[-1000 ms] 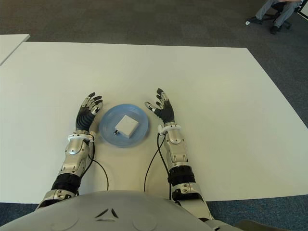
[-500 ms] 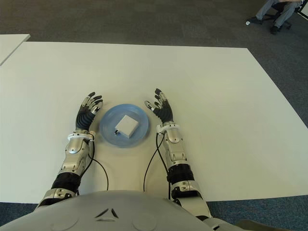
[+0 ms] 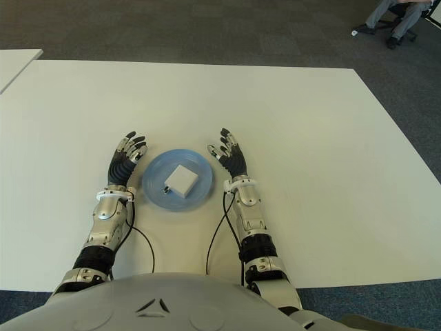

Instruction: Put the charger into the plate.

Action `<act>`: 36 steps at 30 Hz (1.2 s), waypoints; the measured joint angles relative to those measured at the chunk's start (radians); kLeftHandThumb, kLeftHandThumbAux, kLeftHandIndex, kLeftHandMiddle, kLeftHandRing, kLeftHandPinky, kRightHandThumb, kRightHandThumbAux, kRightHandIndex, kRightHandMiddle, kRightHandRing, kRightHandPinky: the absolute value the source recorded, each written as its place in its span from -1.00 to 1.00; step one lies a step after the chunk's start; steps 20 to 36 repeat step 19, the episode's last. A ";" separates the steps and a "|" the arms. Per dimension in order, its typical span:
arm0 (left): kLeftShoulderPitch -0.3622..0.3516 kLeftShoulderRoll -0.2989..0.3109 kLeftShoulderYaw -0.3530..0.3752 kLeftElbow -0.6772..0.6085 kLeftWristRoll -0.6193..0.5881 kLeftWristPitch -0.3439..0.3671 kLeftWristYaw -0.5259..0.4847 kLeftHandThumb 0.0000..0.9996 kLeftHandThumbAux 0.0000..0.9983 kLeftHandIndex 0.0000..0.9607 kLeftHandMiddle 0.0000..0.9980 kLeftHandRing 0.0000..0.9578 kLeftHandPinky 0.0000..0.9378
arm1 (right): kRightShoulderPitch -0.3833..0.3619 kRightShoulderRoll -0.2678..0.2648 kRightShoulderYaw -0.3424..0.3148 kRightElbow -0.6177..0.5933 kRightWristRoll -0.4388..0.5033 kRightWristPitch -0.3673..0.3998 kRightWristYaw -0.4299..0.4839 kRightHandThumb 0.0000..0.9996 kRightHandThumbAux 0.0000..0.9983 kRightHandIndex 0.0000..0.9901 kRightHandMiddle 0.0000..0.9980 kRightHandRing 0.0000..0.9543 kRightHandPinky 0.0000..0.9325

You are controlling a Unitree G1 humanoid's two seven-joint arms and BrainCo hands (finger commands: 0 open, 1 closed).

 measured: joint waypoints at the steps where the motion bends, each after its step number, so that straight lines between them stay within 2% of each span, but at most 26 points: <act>1: 0.000 0.000 0.000 0.001 -0.001 0.000 0.000 -1.00 0.11 -0.74 -0.56 -0.53 -0.52 | -0.002 -0.001 0.000 0.004 0.000 -0.002 0.000 -1.00 0.40 -0.83 -0.84 -0.87 -0.84; 19: -0.003 -0.001 0.001 0.008 -0.003 -0.011 0.000 -1.00 0.14 -0.75 -0.57 -0.55 -0.53 | -0.056 -0.041 -0.029 0.095 0.000 -0.037 0.001 -1.00 0.36 -0.82 -0.78 -0.84 -0.88; 36: -0.003 -0.001 0.001 0.008 -0.003 -0.011 0.000 -1.00 0.14 -0.75 -0.57 -0.55 -0.53 | -0.056 -0.041 -0.029 0.095 0.000 -0.037 0.001 -1.00 0.36 -0.82 -0.78 -0.84 -0.88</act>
